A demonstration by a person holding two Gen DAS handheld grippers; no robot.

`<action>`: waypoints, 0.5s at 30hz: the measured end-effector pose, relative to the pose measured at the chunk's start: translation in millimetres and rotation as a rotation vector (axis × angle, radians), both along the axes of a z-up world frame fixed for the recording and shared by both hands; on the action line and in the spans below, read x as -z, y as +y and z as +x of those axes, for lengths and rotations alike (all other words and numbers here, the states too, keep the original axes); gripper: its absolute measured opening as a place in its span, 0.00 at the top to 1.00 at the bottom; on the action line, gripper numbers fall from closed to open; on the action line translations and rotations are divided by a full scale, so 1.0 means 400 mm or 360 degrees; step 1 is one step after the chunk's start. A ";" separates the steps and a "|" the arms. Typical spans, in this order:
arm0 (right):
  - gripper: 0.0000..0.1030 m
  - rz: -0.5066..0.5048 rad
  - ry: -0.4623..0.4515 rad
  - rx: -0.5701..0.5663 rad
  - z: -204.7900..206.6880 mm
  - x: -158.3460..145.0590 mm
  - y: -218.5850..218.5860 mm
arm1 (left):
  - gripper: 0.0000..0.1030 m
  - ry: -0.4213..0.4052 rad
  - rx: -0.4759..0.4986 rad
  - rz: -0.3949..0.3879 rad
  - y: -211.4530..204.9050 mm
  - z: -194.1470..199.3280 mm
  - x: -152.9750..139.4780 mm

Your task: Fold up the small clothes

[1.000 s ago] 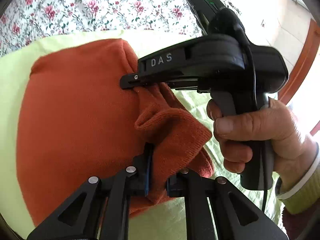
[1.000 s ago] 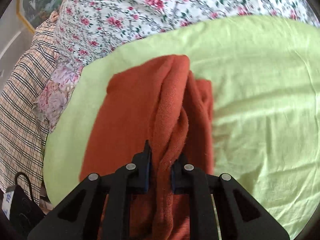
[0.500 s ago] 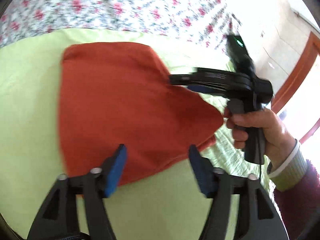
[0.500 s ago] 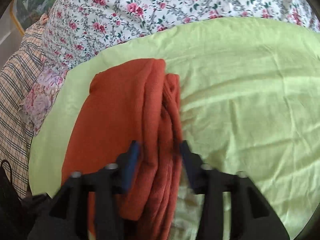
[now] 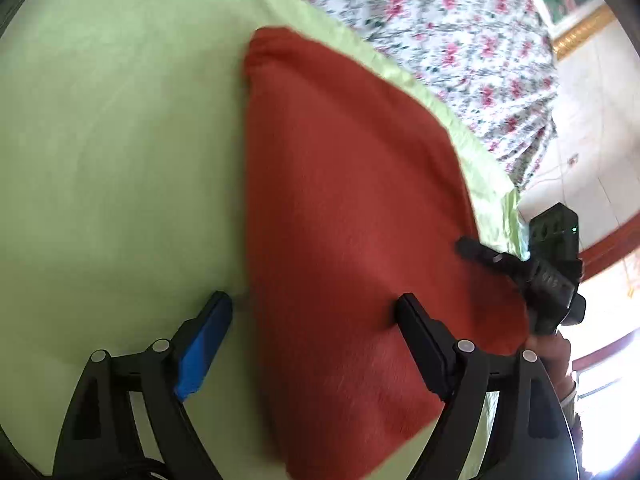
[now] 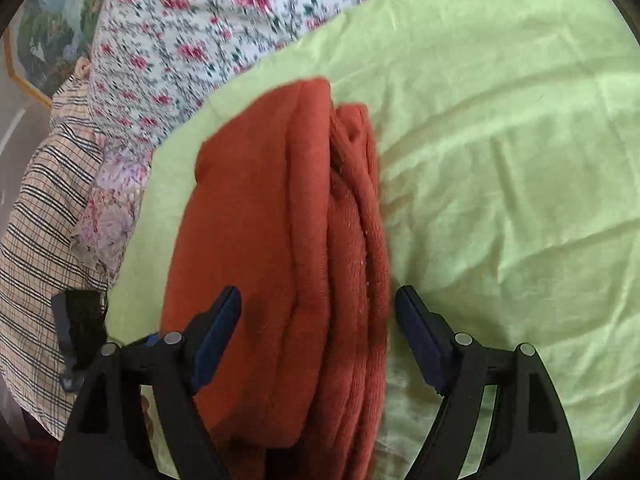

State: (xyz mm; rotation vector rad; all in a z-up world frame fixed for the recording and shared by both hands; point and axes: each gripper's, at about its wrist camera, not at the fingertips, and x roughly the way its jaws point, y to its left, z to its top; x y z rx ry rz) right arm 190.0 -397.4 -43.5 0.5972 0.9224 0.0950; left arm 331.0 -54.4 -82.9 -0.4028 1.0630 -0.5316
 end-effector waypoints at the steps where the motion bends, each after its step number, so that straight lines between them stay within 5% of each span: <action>1: 0.35 0.0005 0.0001 -0.0007 0.001 0.002 0.002 | 0.37 -0.0006 0.0048 -0.0009 -0.009 0.006 0.002; 3: 0.61 0.0095 0.0011 0.0002 0.007 0.016 0.008 | 0.67 0.0030 0.0102 -0.0022 -0.022 0.017 0.016; 4: 0.65 0.0096 0.0009 0.0006 0.009 0.016 0.014 | 0.73 0.0045 0.0108 -0.0055 -0.017 0.021 0.020; 15: 0.75 0.0147 -0.0195 -0.0205 -0.065 -0.057 0.273 | 0.77 -0.0255 0.0048 0.0023 0.205 -0.207 -0.177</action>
